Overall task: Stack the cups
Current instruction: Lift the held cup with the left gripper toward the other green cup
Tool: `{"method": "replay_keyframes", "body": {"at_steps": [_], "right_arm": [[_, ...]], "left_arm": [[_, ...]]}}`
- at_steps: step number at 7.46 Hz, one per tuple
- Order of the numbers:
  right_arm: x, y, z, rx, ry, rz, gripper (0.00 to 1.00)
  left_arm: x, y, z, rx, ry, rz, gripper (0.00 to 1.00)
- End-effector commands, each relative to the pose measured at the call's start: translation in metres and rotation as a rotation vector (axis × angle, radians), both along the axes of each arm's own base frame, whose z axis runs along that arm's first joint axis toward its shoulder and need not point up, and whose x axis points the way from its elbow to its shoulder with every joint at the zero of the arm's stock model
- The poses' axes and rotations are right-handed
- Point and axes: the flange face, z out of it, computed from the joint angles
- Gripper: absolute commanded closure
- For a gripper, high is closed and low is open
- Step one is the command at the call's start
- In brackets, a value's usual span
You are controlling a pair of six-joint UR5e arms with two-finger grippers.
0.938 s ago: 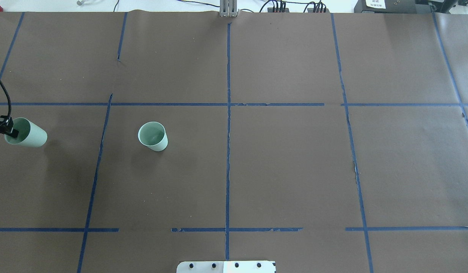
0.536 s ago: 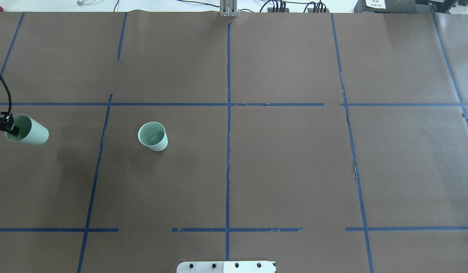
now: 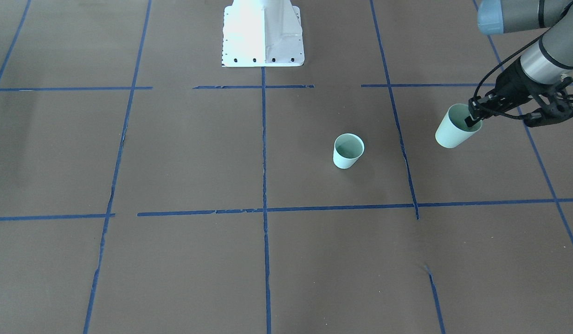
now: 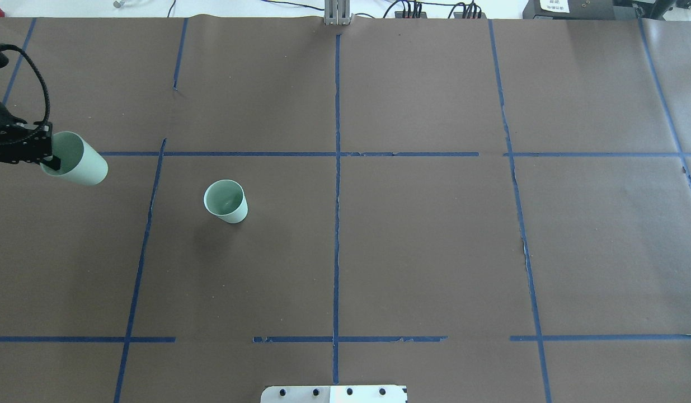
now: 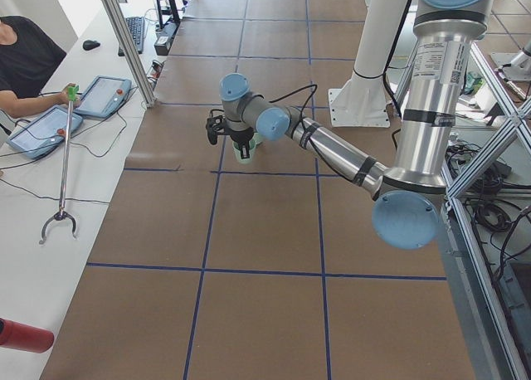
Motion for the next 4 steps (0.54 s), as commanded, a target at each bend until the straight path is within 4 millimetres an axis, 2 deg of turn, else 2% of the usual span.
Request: {"method": "replay_keyframes", "body": {"at_steps": [1,2,3,4], "right_arm": [[0.000,0.000,0.001,-0.001,0.000,0.000,0.00],[0.000,0.000,0.001,-0.002,0.000,0.000,0.00],[0.000,0.000,0.001,-0.001,0.000,0.000,0.00],[0.000,0.000,0.001,-0.001,0.000,0.000,0.00]], "left_arm": [[0.074,0.005,-0.066,-0.107,0.055,-0.027,1.00],[0.116,0.009,-0.093,-0.121,0.047,-0.044,1.00],[0.134,0.013,-0.096,-0.131,0.042,-0.035,1.00],[0.149,0.008,-0.102,-0.131,0.040,-0.025,1.00]]}}
